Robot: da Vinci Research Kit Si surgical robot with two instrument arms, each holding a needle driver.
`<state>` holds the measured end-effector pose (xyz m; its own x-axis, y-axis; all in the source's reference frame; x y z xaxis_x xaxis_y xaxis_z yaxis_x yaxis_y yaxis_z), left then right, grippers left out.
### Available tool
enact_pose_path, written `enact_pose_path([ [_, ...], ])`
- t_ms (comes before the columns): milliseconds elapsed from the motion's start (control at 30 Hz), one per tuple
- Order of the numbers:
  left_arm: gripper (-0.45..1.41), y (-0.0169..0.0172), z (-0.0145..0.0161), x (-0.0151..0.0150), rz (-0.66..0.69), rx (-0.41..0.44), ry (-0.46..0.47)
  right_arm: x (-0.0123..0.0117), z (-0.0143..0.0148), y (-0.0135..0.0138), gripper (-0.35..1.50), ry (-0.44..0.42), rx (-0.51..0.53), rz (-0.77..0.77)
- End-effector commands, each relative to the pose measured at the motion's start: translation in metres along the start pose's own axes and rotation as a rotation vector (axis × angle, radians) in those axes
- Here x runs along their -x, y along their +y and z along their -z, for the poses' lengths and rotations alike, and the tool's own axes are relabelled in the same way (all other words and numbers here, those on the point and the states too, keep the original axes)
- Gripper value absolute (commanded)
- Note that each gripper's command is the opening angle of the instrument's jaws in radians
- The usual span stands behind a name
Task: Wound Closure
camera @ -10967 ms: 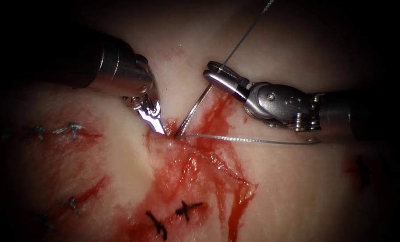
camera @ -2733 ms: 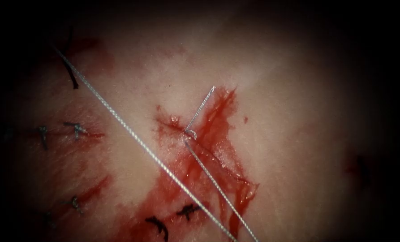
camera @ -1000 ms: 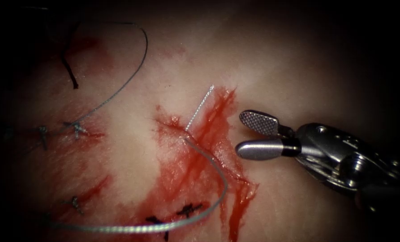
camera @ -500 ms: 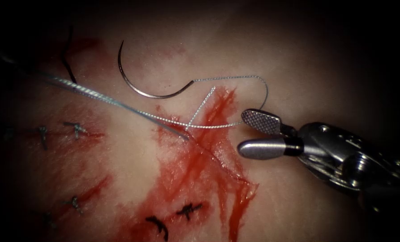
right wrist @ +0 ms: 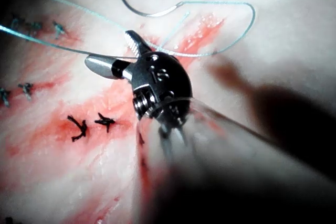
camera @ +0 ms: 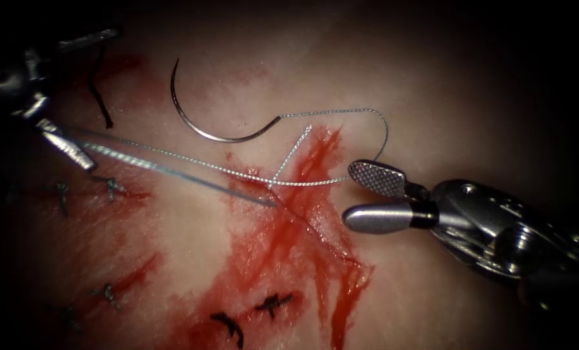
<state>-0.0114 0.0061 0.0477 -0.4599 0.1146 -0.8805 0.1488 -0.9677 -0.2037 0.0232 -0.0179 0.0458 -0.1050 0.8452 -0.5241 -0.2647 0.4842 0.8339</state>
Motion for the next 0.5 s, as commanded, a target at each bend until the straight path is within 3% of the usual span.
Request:
enact_pose_path([
  [33, 1.15, 0.0001, -0.0011, 0.0001, -0.002, 0.013, 0.006, 0.0004, -0.0008, 0.0, 1.01, 0.0, -0.002, 0.001],
  [233, 1.15, 0.0026, -0.0053, 0.0002, 0.068, 0.121, 0.042, 0.0006, -0.0008, 0.0, 1.06, 0.001, -0.003, 0.009],
  [500, 1.1, 0.003, -0.0089, 0.0005, 0.038, 0.133, 0.041, 0.0011, -0.0009, 0.0001, 1.14, 0.0, -0.003, -0.003],
])
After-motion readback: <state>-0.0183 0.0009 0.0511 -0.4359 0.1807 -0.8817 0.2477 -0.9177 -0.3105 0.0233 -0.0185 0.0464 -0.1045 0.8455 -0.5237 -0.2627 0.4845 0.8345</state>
